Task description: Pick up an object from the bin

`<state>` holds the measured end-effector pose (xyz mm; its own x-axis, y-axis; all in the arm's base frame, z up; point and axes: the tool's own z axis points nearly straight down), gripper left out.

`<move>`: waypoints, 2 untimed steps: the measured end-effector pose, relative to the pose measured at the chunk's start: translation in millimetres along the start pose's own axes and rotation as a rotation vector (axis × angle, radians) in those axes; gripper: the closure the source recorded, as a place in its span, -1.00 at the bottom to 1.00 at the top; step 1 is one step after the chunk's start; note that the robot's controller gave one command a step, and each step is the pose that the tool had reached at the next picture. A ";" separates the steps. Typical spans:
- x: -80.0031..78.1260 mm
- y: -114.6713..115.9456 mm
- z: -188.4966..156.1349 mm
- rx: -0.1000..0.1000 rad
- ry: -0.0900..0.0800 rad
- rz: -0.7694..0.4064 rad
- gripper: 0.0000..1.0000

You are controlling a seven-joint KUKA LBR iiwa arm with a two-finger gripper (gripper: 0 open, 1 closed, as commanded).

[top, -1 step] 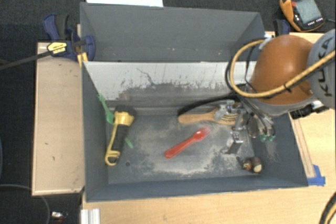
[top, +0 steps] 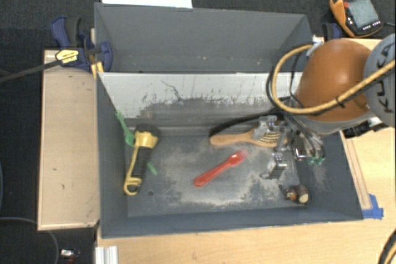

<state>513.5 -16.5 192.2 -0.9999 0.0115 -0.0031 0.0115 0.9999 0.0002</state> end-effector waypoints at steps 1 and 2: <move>-29.0 35.5 70.0 0.000 -0.003 -0.143 -1.00; -58.1 57.5 47.9 0.001 -0.004 -0.316 -1.00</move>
Offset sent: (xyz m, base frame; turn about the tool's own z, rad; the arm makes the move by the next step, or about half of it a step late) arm 0.0669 0.0633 -0.0340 -0.3444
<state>572.4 40.3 144.5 -0.9541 -0.2995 -0.0065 -0.2995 0.9541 -0.0027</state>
